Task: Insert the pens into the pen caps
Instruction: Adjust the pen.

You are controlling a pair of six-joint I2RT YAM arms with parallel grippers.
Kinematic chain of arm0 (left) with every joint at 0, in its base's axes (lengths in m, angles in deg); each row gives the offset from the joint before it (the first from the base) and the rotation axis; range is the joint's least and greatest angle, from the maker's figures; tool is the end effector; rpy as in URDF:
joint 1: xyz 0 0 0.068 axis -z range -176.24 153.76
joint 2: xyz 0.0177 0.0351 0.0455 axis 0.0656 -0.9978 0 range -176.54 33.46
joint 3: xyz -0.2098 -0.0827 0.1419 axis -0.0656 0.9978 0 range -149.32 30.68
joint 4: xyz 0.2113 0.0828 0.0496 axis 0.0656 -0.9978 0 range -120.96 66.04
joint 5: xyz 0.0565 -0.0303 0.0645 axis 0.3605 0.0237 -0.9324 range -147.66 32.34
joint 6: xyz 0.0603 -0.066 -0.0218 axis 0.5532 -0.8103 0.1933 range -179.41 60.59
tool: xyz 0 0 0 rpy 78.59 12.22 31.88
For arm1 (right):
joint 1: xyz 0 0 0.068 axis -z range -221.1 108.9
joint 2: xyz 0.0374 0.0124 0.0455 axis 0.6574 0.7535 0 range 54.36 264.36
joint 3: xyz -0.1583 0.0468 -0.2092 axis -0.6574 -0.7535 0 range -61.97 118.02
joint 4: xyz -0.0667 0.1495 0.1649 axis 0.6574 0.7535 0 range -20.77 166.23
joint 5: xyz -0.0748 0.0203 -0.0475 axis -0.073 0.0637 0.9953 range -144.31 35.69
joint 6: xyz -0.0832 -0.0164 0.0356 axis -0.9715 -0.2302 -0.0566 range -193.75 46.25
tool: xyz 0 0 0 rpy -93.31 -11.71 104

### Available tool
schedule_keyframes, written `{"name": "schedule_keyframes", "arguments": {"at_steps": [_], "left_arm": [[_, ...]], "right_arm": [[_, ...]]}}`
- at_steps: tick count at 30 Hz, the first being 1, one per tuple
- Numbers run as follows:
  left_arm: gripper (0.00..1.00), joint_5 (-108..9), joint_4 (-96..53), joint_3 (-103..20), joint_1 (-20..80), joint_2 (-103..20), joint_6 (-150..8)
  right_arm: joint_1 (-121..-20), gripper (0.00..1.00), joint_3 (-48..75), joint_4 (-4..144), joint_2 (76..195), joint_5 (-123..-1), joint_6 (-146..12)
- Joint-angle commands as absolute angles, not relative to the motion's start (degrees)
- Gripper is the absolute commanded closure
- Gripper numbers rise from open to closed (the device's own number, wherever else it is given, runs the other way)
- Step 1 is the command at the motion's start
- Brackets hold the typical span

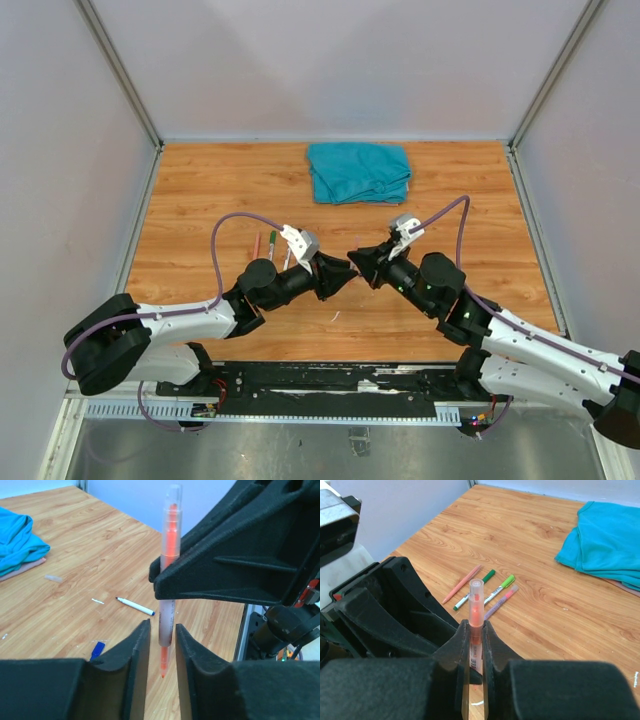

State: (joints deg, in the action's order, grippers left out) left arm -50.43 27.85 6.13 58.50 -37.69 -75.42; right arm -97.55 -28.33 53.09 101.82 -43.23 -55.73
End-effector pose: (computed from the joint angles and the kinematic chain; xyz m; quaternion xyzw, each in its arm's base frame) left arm 0.1545 -0.2367 0.2573 0.2671 0.6194 -0.4613 0.5764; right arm 0.1363 0.1769 0.3168 -0.1611 0.6739 0.3812 0.6120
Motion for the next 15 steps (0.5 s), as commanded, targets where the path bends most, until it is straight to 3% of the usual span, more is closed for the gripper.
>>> {"name": "schedule_keyframes", "arguments": {"at_steps": [1,6,15], "left_arm": [[0.66,-53.08,30.14,4.84,58.33,-37.74,-75.82],[0.58,-54.29,29.72,4.84,58.34,-37.48,-76.22],[0.55,-61.54,26.13,4.91,58.34,-35.45,-76.19]], "right_arm": [[-96.59,1.00,-29.33,52.19,99.80,-41.36,-59.68],[-96.56,0.99,-29.06,53.28,98.07,-37.92,-64.34],[-96.56,0.99,-29.06,57.53,95.63,-35.33,-76.45]]}}
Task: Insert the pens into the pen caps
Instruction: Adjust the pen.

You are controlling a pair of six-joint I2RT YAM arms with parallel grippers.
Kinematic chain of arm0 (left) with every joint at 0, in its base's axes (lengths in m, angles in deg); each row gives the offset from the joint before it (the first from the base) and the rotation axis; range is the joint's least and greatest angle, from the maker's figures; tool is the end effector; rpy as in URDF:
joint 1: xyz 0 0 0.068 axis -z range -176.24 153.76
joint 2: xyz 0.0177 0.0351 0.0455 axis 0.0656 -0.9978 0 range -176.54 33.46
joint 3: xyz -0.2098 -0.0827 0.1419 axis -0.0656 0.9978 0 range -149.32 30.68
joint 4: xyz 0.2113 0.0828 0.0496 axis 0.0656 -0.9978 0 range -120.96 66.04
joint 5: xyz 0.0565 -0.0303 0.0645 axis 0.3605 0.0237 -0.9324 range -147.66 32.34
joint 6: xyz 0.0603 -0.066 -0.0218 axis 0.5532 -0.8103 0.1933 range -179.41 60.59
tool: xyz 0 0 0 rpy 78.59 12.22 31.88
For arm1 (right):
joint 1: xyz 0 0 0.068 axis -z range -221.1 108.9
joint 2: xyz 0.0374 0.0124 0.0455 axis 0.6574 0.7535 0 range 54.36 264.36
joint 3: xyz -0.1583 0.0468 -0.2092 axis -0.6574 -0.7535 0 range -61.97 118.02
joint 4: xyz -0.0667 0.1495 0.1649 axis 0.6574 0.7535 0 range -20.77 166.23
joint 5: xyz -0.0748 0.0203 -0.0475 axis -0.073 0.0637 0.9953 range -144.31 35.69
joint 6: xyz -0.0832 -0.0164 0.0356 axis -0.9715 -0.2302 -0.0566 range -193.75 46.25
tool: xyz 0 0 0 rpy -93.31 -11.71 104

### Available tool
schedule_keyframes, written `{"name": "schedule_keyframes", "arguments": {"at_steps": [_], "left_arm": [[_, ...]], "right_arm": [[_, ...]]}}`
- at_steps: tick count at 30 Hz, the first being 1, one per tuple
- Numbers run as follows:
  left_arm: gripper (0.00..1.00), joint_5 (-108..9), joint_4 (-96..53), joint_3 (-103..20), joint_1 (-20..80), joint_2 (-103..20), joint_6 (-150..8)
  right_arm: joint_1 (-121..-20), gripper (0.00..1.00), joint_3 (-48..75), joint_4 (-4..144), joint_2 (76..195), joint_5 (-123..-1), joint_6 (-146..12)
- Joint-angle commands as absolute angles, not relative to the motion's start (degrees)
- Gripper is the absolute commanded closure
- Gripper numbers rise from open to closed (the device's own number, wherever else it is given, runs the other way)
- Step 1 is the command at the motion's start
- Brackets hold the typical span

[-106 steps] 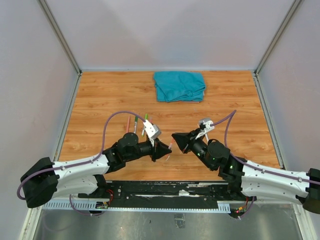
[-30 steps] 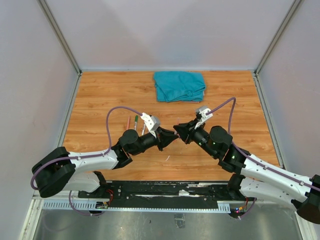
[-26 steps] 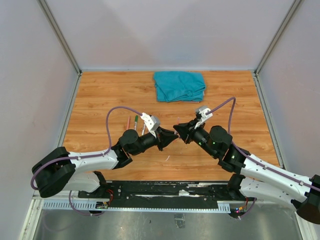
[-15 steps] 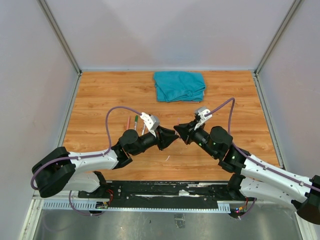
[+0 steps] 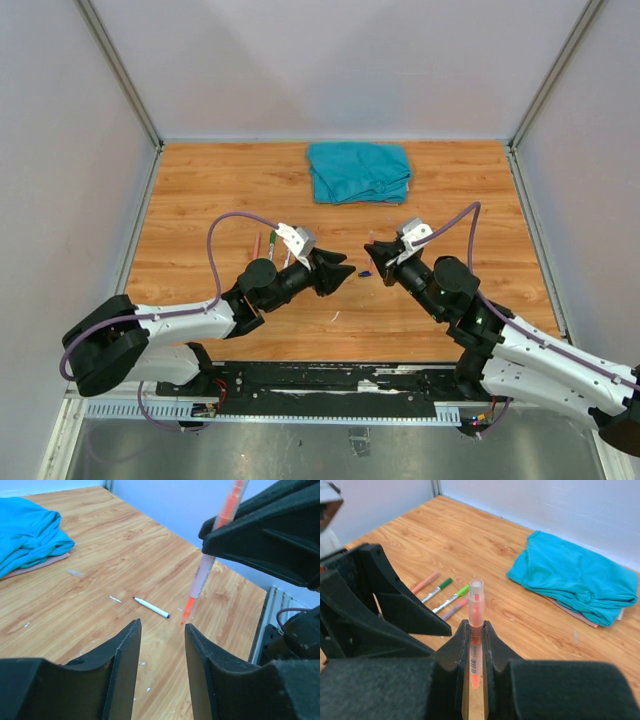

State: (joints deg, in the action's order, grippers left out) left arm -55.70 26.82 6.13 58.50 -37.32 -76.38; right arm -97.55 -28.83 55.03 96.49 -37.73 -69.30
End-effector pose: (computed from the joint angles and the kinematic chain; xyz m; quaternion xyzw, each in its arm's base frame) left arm 0.1607 -0.2323 0.2562 0.2315 0.6378 -0.4396 0.5886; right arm 0.1313 0.1554 0.3261 -0.1968 0.6464 0.2865 0.6793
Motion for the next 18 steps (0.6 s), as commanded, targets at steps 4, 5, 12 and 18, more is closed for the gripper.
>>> {"name": "schedule_keyframes", "arguments": {"at_steps": [4,5,12,18], "left_arm": [[0.53,-68.66,23.41,4.96,58.34,-33.91,-76.29],[0.53,-70.21,22.59,4.87,58.28,-33.60,-76.29],[0.52,-75.14,19.22,4.10,58.17,-31.74,-74.91],[0.52,-77.16,17.41,3.79,57.92,-30.57,-74.91]], "right_arm": [[-96.56,0.99,-29.13,57.55,95.70,-34.71,-80.69],[-96.56,0.99,-29.15,57.32,95.78,-34.75,-81.73],[-98.66,0.99,-23.85,62.79,100.83,-33.39,-82.56],[-110.64,0.99,-21.66,65.60,107.52,-32.50,-99.50]]}}
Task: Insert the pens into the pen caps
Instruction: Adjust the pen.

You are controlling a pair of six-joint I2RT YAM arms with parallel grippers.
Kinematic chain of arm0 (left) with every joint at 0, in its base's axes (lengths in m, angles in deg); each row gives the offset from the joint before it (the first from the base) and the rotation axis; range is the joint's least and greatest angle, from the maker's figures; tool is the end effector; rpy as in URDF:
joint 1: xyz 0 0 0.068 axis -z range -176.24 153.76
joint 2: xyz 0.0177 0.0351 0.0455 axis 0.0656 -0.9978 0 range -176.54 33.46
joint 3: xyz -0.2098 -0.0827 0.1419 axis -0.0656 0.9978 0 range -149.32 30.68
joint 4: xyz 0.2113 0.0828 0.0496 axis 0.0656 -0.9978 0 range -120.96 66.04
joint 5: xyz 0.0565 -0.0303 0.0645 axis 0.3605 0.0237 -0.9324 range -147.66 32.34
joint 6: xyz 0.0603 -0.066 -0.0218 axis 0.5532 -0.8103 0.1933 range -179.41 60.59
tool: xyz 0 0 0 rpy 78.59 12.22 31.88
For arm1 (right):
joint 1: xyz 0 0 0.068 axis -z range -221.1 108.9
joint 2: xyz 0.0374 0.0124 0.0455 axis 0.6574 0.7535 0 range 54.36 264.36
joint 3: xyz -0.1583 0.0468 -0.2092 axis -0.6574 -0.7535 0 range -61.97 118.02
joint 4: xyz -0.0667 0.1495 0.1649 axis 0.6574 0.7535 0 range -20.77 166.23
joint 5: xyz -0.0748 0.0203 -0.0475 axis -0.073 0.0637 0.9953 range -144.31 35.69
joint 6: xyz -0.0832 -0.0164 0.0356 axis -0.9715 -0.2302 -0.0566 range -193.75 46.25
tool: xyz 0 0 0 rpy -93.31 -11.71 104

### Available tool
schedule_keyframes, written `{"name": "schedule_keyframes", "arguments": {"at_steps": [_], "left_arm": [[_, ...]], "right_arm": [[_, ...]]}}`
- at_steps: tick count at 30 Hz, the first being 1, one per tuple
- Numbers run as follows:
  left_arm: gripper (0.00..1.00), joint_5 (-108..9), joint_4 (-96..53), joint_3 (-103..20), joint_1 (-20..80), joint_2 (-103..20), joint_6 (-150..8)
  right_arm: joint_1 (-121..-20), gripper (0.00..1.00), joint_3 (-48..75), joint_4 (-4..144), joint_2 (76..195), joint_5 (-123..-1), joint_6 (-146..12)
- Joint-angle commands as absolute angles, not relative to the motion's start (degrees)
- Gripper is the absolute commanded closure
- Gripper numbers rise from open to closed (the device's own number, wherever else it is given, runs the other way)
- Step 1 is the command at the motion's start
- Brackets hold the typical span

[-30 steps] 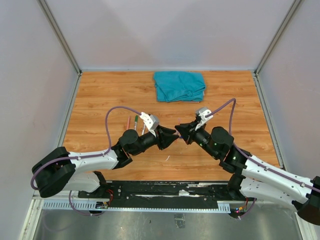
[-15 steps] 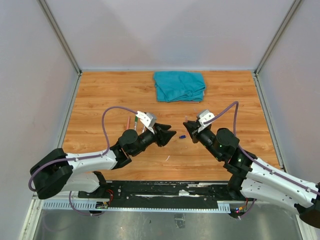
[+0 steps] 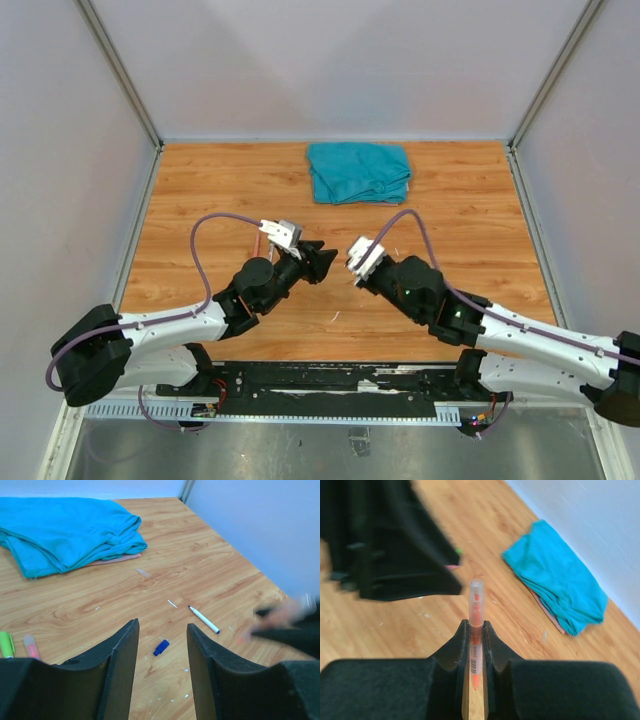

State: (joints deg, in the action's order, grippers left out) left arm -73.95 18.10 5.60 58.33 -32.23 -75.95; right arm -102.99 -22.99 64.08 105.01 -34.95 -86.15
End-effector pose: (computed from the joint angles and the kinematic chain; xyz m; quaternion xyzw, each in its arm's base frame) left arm 0.1745 -0.2054 0.2585 0.1292 0.6864 -0.3316 0.6342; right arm 0.1321 0.1893 0.3110 -0.3549 0.6539 0.1607 0.6485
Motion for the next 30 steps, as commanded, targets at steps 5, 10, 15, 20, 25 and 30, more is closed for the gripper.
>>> {"name": "schedule_keyframes", "arguments": {"at_steps": [5,10,15,20,25,30], "left_arm": [[0.52,-77.16,17.08,3.96,57.73,-29.59,-75.41],[0.51,-76.73,16.96,4.05,57.55,-29.03,-75.76],[0.49,-72.11,18.57,4.29,57.46,-29.01,-75.01],[0.40,-62.93,23.00,5.29,57.47,-29.13,-74.31],[0.36,-56.33,24.33,4.58,57.46,-30.46,-74.66],[0.35,-49.29,25.78,3.09,57.46,-33.58,-76.05]], "right_arm": [[-116.37,0.99,-23.65,65.90,109.05,-33.86,-115.95],[-119.77,0.99,-29.27,67.00,105.51,-34.43,-134.86],[-121.58,0.99,-32.41,70.85,102.60,-31.60,-148.71],[-123.33,0.99,-35.13,72.32,102.01,-24.06,-157.42],[-123.87,0.99,-38.63,70.03,101.10,-20.44,-167.95],[-124.62,0.99,-39.59,67.29,101.17,-17.02,-174.31]]}}
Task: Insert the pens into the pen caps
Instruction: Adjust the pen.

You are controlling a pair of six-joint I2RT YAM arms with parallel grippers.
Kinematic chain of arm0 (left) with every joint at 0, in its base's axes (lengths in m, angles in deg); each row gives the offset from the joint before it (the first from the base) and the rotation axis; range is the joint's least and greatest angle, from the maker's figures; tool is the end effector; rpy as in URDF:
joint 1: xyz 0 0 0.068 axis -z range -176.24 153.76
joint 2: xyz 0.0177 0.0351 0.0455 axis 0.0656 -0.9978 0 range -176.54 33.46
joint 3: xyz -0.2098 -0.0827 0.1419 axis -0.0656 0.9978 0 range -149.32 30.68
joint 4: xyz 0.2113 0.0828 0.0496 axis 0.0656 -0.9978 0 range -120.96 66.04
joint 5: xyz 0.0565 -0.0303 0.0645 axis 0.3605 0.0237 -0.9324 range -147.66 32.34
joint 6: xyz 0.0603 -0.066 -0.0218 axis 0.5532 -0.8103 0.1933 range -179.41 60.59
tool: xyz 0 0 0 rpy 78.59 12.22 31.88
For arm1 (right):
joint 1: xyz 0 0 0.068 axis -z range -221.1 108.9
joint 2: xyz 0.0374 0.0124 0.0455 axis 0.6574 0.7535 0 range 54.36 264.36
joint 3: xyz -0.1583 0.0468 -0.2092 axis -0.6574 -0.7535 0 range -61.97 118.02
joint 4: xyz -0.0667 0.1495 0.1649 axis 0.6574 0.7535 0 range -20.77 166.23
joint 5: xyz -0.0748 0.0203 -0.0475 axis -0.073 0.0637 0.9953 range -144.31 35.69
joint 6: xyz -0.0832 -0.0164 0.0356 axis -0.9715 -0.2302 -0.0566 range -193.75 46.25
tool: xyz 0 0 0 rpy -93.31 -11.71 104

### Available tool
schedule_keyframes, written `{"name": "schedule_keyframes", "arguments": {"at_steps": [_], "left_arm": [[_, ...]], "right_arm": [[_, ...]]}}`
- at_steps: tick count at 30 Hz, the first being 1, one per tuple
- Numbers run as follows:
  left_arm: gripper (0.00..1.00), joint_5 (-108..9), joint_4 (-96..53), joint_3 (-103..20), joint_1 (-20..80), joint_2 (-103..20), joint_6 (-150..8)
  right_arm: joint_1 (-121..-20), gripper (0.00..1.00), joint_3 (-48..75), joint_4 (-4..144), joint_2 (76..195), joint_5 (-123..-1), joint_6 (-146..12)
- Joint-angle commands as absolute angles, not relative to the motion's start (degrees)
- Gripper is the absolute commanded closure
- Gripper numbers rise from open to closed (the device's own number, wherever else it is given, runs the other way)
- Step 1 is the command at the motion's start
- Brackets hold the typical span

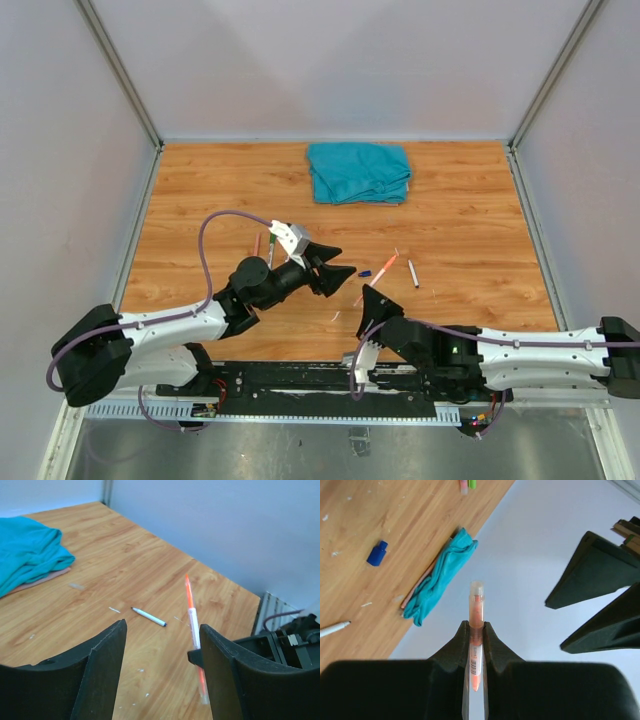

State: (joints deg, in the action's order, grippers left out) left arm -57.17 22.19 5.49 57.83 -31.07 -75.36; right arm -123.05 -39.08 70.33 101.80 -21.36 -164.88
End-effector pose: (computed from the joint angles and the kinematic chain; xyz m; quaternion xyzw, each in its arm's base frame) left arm 0.1566 -0.2175 0.2755 0.2198 0.6264 -0.4313 0.6109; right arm 0.0716 0.1862 0.2070 -0.8010 0.1997 -0.2802 0.4898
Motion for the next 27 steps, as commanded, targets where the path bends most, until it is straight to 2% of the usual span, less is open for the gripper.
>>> {"name": "schedule_keyframes", "arguments": {"at_steps": [1,14,27], "left_arm": [[0.35,-48.04,25.79,2.47,57.44,-34.38,-76.45],[0.36,-40.28,24.43,-1.71,57.46,-41.79,-77.32],[0.45,-36.89,22.36,-4.25,57.52,-44.82,-76.68]], "right_arm": [[-125.07,0.99,-39.65,66.90,100.98,-16.57,-175.43],[-126.89,0.99,-40.00,69.84,97.20,-18.85,-180.19],[-126.92,0.99,-39.38,72.39,98.11,-20.12,-181.76]]}}
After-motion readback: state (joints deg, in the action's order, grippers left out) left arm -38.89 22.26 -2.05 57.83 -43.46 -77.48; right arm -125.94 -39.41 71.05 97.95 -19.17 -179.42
